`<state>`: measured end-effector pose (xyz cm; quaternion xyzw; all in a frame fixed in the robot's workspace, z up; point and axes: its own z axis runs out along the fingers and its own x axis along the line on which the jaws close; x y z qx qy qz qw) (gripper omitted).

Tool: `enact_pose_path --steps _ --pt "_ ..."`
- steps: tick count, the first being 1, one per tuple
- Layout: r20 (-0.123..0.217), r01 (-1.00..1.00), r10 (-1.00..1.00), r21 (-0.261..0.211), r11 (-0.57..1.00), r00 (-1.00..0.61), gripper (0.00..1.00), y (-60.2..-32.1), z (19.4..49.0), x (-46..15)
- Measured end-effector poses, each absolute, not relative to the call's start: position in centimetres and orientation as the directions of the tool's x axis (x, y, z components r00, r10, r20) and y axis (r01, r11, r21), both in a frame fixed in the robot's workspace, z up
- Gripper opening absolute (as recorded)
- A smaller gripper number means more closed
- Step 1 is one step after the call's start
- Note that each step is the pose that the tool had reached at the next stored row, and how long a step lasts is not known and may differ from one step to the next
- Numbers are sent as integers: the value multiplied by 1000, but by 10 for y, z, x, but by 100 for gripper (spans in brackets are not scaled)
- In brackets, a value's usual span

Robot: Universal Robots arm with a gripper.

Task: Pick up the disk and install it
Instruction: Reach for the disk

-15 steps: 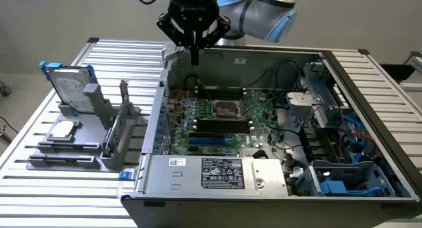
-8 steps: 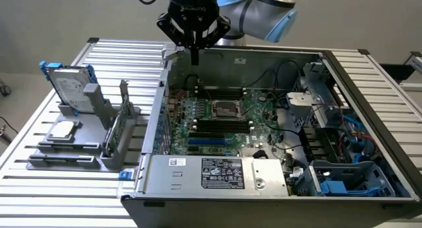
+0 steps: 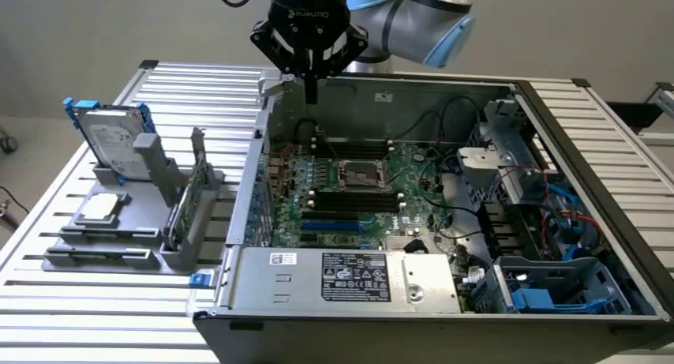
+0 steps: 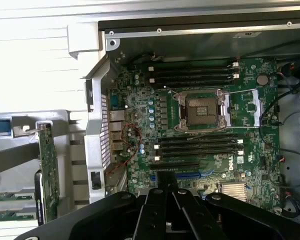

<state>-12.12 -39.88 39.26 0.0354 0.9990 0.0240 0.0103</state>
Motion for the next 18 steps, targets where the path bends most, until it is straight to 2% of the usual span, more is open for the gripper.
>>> enact_pose_path --steps 18 --pt "-19 70 71 49 996 -997 11 -397 393 -192"
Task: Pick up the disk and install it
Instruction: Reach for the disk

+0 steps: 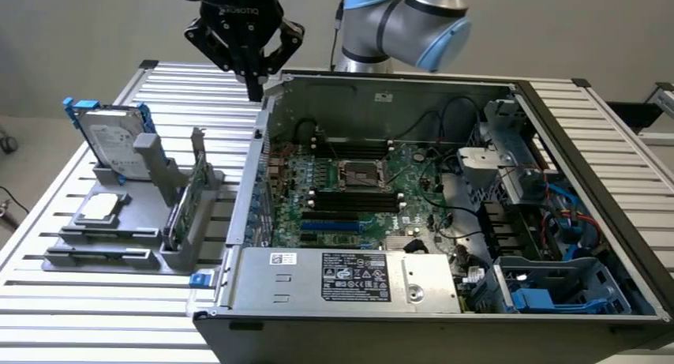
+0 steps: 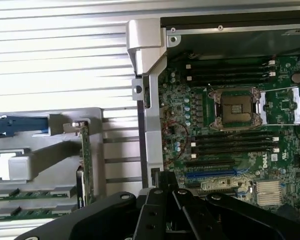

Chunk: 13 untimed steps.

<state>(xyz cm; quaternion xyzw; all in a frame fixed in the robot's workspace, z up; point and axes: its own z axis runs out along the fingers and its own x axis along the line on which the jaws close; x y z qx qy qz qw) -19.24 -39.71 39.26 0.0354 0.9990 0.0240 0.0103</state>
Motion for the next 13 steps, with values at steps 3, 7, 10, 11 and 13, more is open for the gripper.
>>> enact_pose_path --steps 3,7,10,11,13 --pt "-19 70 71 49 996 -997 11 -394 393 -206" --pt "-19 70 71 49 996 -997 11 -389 392 -224" --pt "-19 70 71 49 996 -997 11 -386 392 -238" --pt "-19 70 71 49 996 -997 11 -384 392 -242" --pt "-19 70 71 49 996 -997 11 -382 392 -252"
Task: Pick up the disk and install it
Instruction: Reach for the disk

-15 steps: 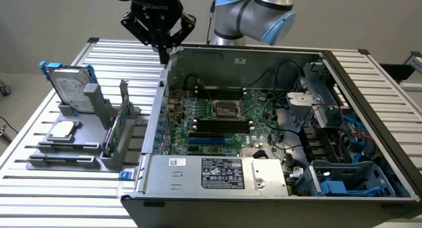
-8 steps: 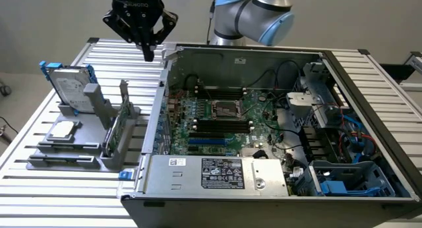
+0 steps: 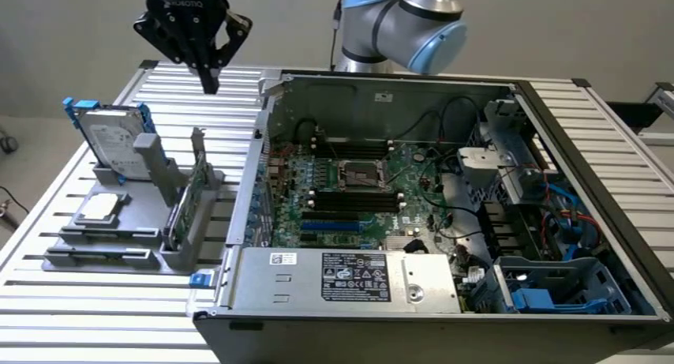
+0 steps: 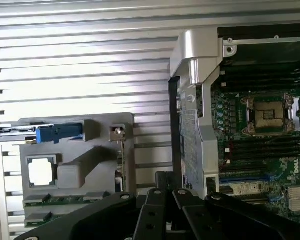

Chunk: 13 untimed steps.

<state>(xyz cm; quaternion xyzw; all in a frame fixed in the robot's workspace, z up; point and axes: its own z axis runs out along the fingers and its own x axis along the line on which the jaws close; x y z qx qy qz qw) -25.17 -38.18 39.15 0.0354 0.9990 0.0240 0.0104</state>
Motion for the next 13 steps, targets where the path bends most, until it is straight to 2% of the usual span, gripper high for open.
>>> enact_pose_path --steps 13 --pt "-19 70 71 49 996 -997 11 -373 388 -311"
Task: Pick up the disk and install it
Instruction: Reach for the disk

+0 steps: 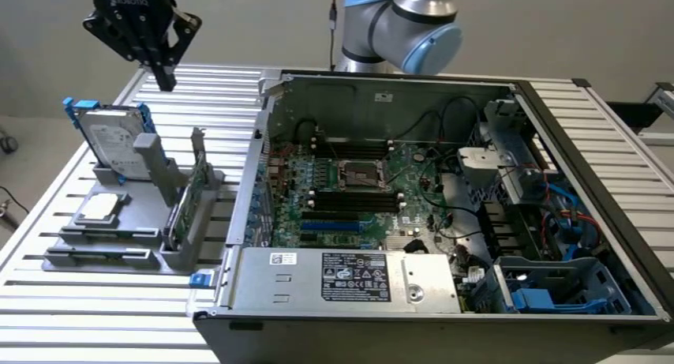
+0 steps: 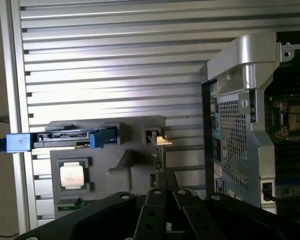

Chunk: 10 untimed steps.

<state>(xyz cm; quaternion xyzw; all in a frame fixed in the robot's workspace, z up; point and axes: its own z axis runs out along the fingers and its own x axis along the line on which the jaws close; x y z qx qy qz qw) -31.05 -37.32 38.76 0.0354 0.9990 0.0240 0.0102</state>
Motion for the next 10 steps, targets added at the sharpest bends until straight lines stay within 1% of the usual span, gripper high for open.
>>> enact_pose_path --steps 10 --pt "-16 70 71 49 996 -997 11 -370 385 -356"
